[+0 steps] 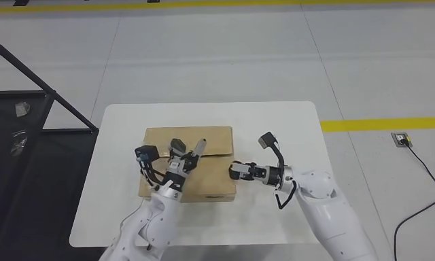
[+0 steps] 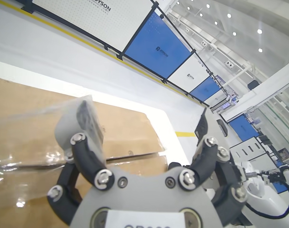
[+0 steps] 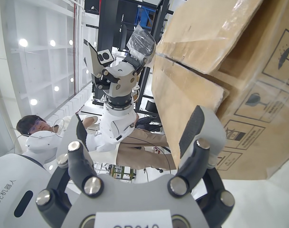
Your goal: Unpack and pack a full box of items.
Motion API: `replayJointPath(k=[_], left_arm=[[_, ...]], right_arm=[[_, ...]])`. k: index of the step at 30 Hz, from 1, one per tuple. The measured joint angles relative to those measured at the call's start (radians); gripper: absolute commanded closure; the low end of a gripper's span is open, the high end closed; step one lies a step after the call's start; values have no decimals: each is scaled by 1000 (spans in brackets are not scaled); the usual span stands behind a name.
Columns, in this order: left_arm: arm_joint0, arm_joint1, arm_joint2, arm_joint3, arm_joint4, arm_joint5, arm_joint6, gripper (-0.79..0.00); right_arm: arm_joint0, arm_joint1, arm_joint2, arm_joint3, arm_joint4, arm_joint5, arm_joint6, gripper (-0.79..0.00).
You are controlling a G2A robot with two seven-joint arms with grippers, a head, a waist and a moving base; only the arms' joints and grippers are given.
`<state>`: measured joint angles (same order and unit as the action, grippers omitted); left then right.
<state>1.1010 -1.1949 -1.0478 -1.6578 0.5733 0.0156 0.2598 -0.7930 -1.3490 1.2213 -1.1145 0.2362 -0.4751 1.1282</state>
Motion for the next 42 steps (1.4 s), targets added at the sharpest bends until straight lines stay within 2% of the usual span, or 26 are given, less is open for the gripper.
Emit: replayJointPath(k=[9, 17, 25, 33, 42], left_arm=[[-57, -30, 39, 57, 26, 33, -12, -785], [-75, -51, 67, 59, 67, 51, -3, -785], [-89, -75, 87, 73, 113, 100, 28, -785], [-149, -109, 125, 101, 124, 173, 0, -785], [-155, -128, 148, 136, 178, 139, -46, -785]], right_arm=[[-19, 13, 10, -5, 17, -14, 3, -785], [-32, 24, 16, -14, 28, -20, 3, -785], [-36, 31, 9, -14, 38, -27, -7, -785], [-32, 38, 0, -18, 37, -23, -16, -785], [-52, 48, 6, -29, 46, -33, -25, -785]])
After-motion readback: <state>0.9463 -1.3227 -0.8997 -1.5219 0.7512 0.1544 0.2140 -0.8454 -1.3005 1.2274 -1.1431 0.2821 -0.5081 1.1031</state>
